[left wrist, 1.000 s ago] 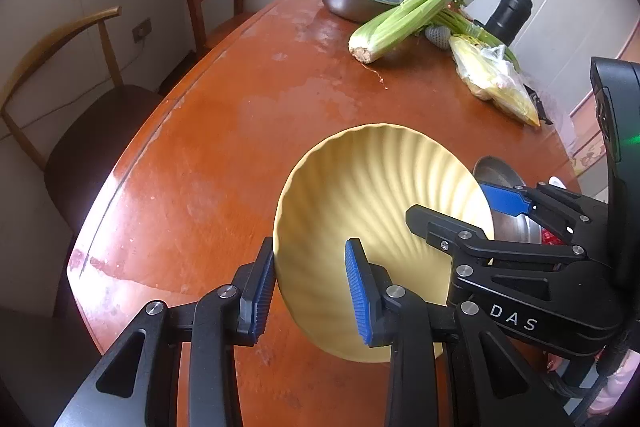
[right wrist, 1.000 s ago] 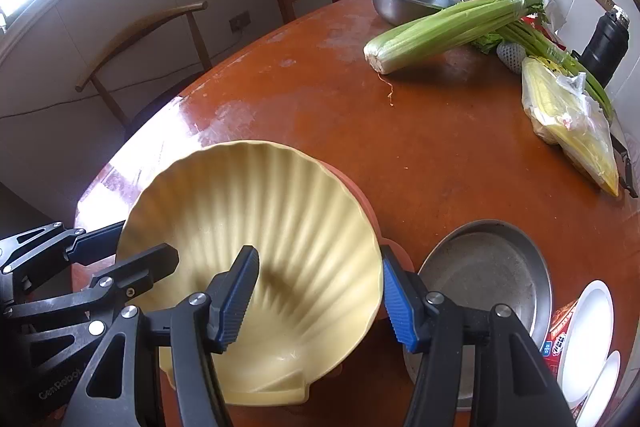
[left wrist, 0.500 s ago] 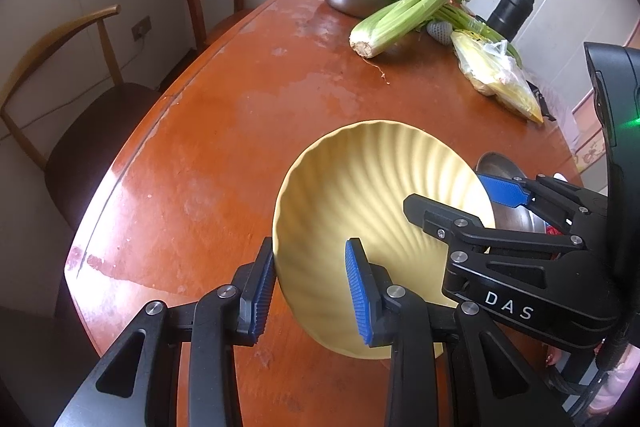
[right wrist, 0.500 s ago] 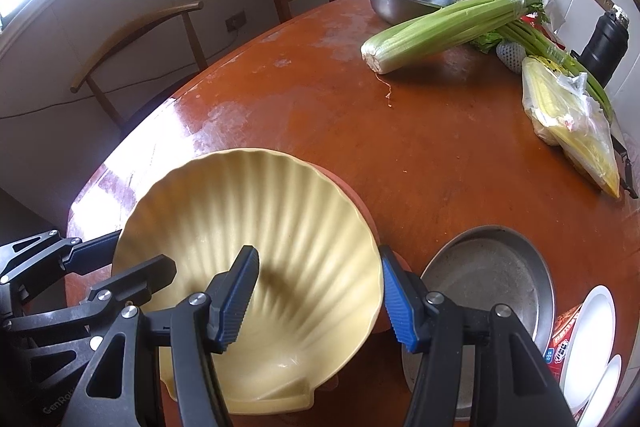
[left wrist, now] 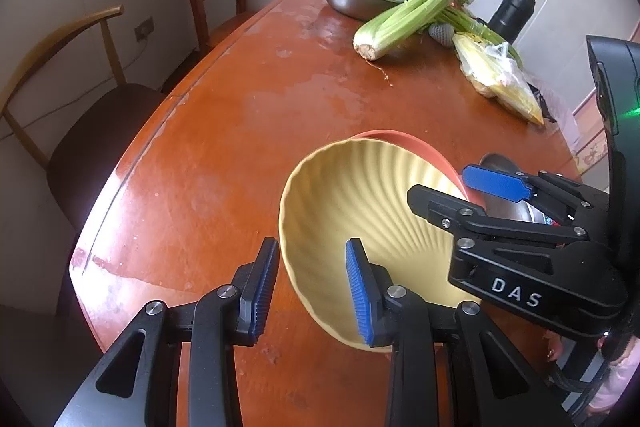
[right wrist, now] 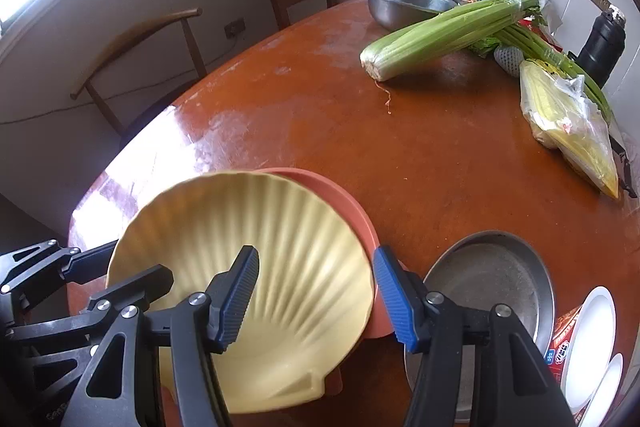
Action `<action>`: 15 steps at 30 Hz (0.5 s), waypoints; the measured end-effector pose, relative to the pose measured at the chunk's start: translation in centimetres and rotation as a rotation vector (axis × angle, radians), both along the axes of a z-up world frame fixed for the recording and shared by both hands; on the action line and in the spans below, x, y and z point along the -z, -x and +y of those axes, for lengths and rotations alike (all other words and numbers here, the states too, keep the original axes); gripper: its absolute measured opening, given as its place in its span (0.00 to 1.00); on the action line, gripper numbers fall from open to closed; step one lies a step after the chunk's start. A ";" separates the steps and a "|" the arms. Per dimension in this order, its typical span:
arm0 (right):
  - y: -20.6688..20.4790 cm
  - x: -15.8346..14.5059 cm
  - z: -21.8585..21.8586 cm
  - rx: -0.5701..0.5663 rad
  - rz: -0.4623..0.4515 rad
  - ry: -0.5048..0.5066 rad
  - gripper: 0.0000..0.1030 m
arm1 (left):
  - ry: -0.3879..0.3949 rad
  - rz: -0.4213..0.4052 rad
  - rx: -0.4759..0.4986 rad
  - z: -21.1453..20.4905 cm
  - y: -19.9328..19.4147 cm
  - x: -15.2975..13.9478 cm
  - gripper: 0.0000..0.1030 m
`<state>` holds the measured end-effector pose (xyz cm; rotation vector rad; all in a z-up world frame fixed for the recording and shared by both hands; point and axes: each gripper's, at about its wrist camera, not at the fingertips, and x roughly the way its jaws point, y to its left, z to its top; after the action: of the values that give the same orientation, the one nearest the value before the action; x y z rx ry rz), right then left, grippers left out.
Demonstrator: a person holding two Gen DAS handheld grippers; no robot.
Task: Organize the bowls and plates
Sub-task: 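Lower the shell plate into the orange plate and open the left gripper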
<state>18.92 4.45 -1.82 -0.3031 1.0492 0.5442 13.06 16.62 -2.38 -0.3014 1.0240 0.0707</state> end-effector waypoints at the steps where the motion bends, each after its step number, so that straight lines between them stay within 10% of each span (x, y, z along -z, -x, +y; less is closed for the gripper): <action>1: 0.0 -0.1 -0.1 0.004 0.000 -0.005 0.58 | 0.001 0.001 -0.002 0.0 0.0 0.0 0.34; 15: 0.1 -0.9 -0.6 0.014 -0.006 -0.023 0.58 | -0.004 -0.018 0.004 -0.2 0.5 -0.8 0.37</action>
<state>18.78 3.89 -0.94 -0.2767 1.0375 0.5421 12.58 16.40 -1.57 -0.2964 1.0067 0.0662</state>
